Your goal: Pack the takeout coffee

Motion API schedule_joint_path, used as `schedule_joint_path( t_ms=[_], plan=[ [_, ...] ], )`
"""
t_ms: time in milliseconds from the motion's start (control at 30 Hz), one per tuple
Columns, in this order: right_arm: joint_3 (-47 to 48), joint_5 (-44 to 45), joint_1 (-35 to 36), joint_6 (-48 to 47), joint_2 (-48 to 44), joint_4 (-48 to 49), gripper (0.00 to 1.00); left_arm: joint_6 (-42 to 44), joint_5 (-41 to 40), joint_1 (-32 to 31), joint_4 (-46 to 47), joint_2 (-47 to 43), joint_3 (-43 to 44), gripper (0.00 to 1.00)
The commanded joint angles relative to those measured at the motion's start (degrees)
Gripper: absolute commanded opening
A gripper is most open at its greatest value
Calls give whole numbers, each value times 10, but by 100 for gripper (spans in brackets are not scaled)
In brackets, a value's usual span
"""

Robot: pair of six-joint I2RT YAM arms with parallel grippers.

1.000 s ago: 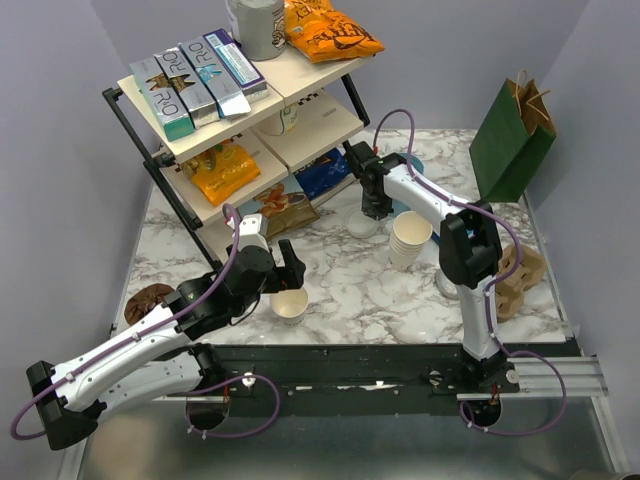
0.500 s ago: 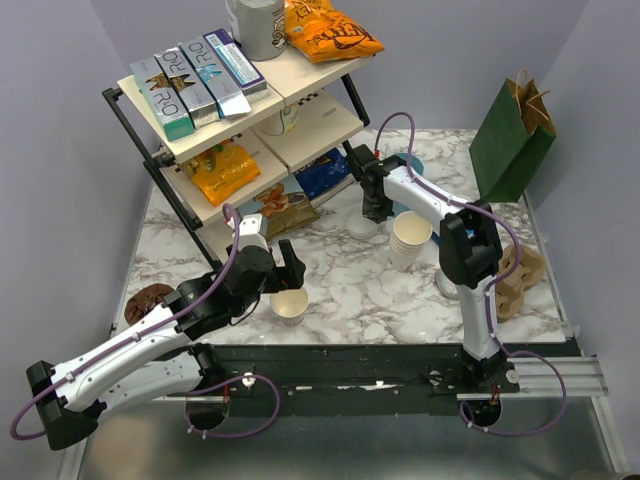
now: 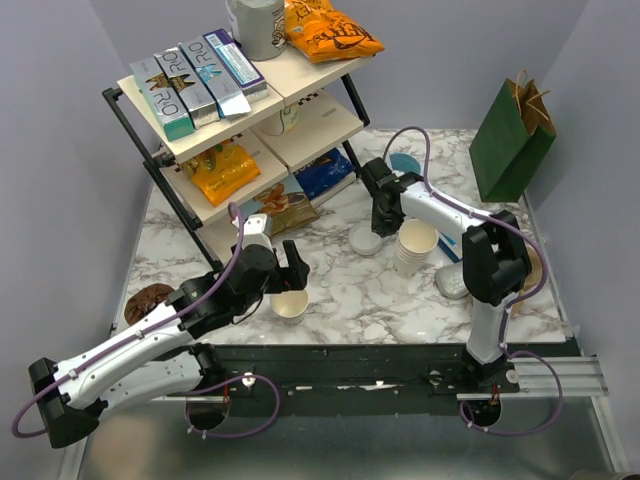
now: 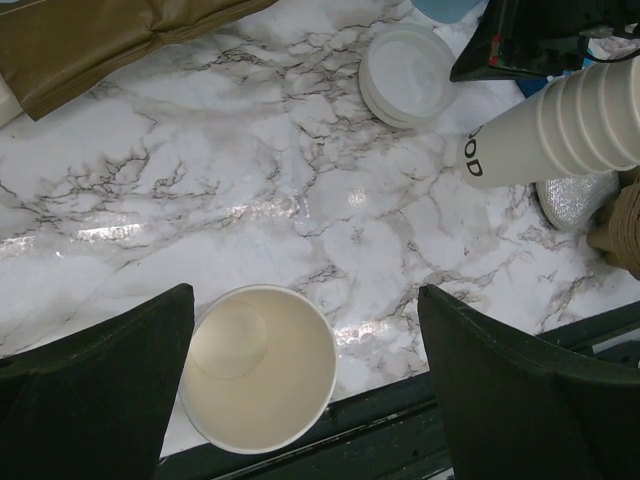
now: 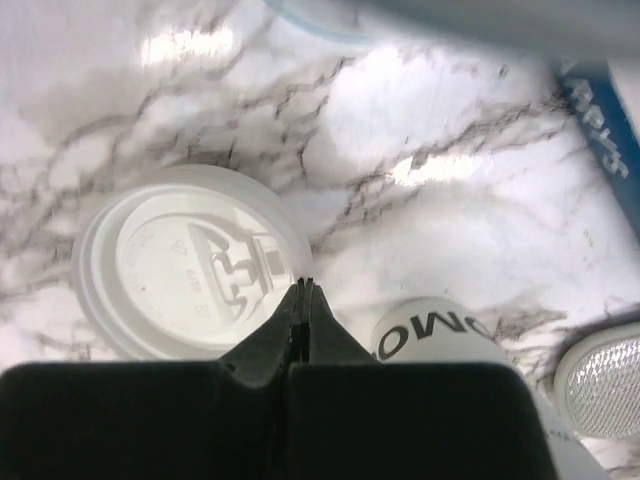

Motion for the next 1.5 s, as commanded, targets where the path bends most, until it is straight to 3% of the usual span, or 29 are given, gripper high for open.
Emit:
schedule_joint_path(
  t_ms=[0, 433, 733, 1300, 1467],
  plan=[
    [-52, -89, 11, -45, -45, 79, 1, 13, 31, 2, 23, 20, 11, 99],
    [-83, -85, 23, -82, -94, 133, 1, 39, 50, 1, 67, 86, 56, 99],
    [-90, -117, 23, -76, -98, 130, 1, 57, 40, 2, 89, 180, 104, 99],
    [-108, -149, 6, -84, -125, 127, 1, 4, 21, 20, 73, 343, 205, 99],
    [-126, -150, 6, -95, -142, 137, 1, -7, 62, 48, 74, 394, 233, 89]
  ],
)
